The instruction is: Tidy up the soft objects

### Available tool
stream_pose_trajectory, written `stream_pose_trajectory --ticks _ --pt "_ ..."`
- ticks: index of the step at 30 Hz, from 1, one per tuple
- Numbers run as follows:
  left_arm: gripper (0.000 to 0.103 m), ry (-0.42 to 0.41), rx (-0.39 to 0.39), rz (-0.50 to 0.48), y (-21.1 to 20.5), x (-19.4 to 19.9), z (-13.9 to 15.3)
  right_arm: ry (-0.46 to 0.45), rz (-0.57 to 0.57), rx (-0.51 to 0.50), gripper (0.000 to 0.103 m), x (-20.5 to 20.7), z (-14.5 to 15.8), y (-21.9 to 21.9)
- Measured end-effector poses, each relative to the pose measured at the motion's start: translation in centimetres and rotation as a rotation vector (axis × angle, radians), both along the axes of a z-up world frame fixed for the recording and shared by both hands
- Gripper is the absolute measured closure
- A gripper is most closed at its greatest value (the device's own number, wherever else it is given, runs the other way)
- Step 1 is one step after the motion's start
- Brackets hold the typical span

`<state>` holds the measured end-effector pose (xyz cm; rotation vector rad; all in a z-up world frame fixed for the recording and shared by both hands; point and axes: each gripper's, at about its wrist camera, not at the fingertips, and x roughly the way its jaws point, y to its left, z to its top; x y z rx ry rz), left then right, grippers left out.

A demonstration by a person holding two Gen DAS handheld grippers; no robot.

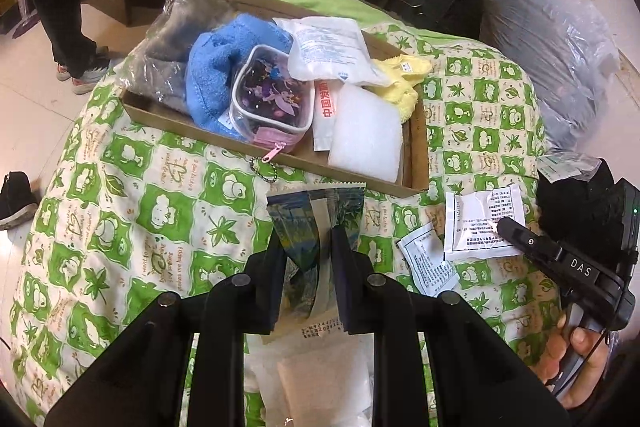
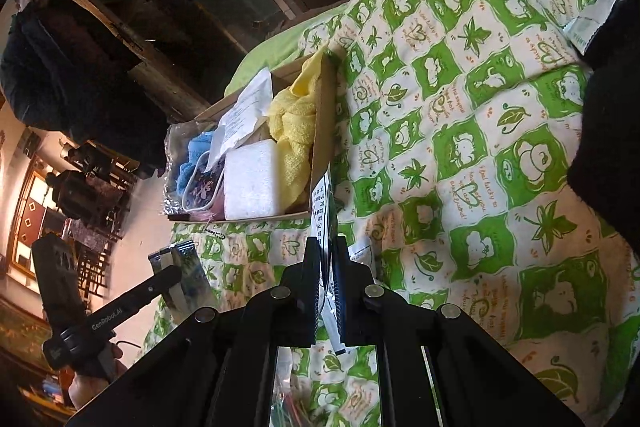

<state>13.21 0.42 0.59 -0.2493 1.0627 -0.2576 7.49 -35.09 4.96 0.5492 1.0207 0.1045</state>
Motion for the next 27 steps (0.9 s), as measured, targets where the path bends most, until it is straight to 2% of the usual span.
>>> stream_pose_trajectory --ticks 8,27 --pt "0.084 0.018 0.009 -0.011 -0.4 0.0 -1.0 0.018 -0.001 0.011 0.096 0.6 -0.7 0.0" --pt "0.084 0.011 0.036 -0.032 -1.0 0.7 -0.6 0.047 -0.016 0.016 0.096 0.8 -1.3 -0.1"
